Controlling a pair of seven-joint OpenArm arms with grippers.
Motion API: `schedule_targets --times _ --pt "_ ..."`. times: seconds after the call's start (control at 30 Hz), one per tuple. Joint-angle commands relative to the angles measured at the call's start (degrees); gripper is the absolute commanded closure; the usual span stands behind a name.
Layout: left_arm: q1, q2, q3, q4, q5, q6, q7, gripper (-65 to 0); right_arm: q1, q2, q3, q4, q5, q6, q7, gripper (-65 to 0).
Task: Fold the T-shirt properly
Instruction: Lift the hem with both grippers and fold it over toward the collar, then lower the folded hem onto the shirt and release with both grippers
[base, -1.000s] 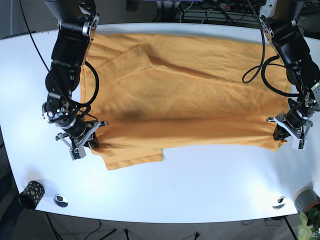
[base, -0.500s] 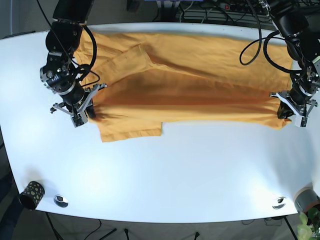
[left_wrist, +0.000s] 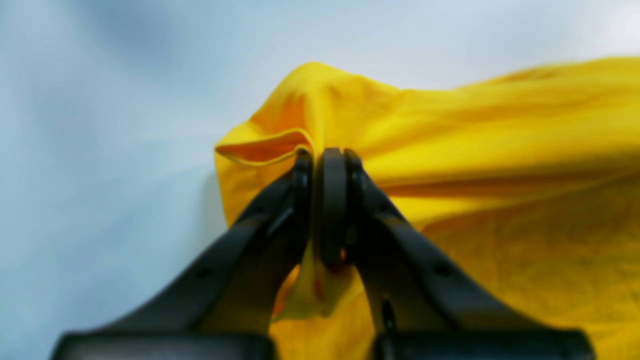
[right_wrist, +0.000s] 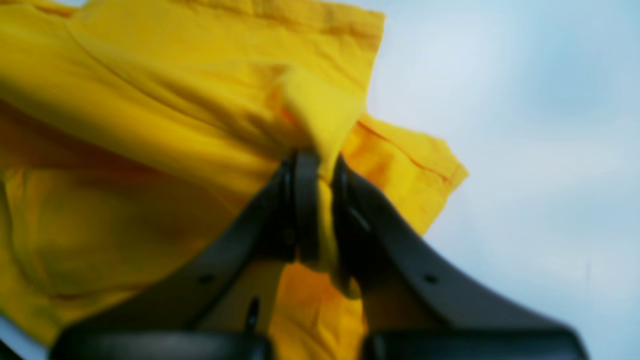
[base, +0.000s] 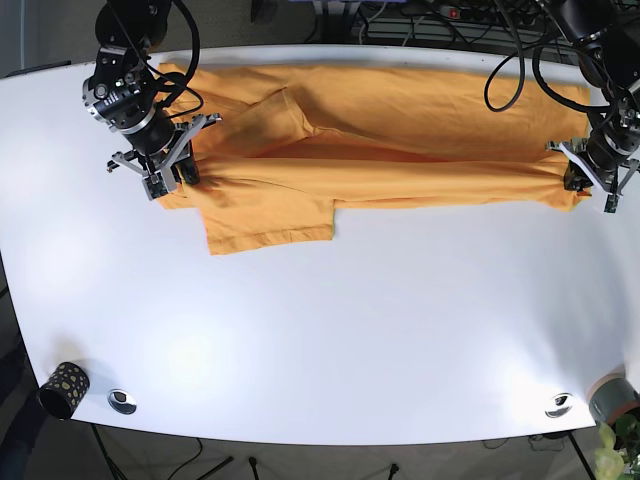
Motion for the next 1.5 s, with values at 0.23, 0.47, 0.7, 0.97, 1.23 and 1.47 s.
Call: schedule_targets --times 0.23,0.47,0.7,0.97,1.23,1.47 --pt "3.97 -3.60 1.04 0.57 0.02 0.32 -0.52 -21.1 -2.44 0.56 0.37 -2.66 1.35 -0.83 1.07 -14.1" --pt "4.58 -3.60 -0.02 0.92 -0.33 0.32 -0.52 -53.3 -2.88 -0.06 1.16 -1.16 1.43 -0.57 1.16 -48.2" --pt "4.58 -3.60 -0.28 5.93 -4.20 0.32 -0.43 -51.2 -1.12 -3.93 3.88 2.36 1.52 -0.39 1.07 -49.0" --pt "4.58 -3.34 3.85 5.23 -3.76 0.32 -0.43 -51.1 8.29 -3.93 2.30 -2.30 0.91 -0.48 -2.45 -49.0" --pt "4.76 -3.16 4.82 0.65 5.03 0.32 -0.78 -51.0 18.75 -2.78 0.72 -13.38 0.82 -0.48 -5.61 -49.0" --pt "4.76 -3.34 4.82 -1.19 5.30 0.32 -0.87 -51.0 24.55 -1.02 -2.80 -24.55 0.82 -0.48 -5.26 -48.8"
